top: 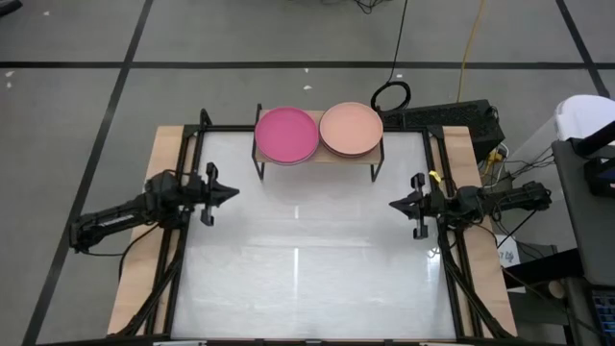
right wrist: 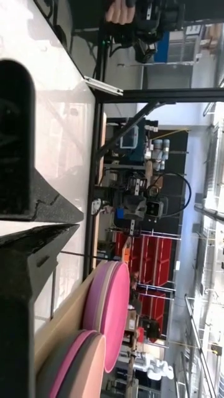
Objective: Place and stack plates onto a shelf
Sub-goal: Return to Home Position
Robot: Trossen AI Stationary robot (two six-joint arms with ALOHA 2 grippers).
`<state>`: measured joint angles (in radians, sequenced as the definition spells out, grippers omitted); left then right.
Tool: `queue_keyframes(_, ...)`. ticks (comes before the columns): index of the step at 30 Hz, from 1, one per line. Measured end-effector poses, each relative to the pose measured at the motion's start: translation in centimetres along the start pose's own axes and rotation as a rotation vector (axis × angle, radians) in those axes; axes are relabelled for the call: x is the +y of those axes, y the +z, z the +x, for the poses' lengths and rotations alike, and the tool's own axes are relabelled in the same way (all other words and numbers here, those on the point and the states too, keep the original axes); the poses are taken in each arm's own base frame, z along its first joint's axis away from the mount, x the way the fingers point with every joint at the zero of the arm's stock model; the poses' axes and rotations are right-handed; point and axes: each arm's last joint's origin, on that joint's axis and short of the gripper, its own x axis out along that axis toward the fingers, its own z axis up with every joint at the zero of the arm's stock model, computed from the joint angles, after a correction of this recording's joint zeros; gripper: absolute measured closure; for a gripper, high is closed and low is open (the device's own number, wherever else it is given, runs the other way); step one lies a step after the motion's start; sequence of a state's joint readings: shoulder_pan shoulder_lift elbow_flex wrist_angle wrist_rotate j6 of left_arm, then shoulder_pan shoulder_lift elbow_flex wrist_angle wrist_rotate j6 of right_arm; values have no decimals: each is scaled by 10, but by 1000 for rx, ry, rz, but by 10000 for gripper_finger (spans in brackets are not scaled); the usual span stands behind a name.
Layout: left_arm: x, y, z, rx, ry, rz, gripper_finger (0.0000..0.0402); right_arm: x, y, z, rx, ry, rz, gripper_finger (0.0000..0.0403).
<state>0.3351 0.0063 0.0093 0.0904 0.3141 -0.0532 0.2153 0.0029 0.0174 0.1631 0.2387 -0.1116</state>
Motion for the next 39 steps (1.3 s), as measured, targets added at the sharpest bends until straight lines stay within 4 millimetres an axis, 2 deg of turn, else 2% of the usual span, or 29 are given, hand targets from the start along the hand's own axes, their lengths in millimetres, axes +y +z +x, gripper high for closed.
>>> queue_keyframes(7,0,-2,0,20,1,-4,386,0,-1,0,8,2,-5,403)
queue_keyframes(39,0,-2,0,17,2,-10,382,0,-1,0,10,5,-7,403)
